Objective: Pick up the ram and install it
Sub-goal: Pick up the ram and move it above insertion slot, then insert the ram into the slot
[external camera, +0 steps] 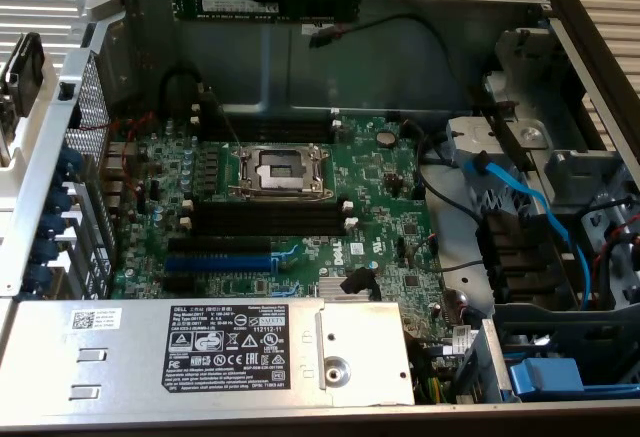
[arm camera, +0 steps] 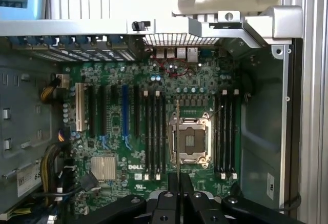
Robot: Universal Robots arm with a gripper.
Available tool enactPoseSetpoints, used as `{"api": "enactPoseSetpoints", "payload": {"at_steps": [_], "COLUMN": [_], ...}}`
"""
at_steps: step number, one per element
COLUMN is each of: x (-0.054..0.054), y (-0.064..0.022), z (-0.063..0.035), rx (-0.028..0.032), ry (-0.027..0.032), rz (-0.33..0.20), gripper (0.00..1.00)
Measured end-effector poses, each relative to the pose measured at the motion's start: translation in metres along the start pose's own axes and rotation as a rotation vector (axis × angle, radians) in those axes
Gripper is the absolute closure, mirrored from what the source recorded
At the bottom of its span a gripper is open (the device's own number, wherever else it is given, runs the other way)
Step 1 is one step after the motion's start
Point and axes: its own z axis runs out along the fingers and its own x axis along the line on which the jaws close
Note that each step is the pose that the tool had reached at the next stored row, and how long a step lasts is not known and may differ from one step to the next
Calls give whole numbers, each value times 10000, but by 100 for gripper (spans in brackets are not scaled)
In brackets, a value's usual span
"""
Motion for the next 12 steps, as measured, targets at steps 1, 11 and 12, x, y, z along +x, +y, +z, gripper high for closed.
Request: {"api": "enactPoseSetpoints", "payload": {"at_steps": [1,11,12], "x": [10,12,12], "y": [-8,-10,-10], "z": [13,30,30], "rx": [0,-1,-1], "ry": [-3,-3,-3], "rz": [5,19,18], "gripper": [87,87,87]}}
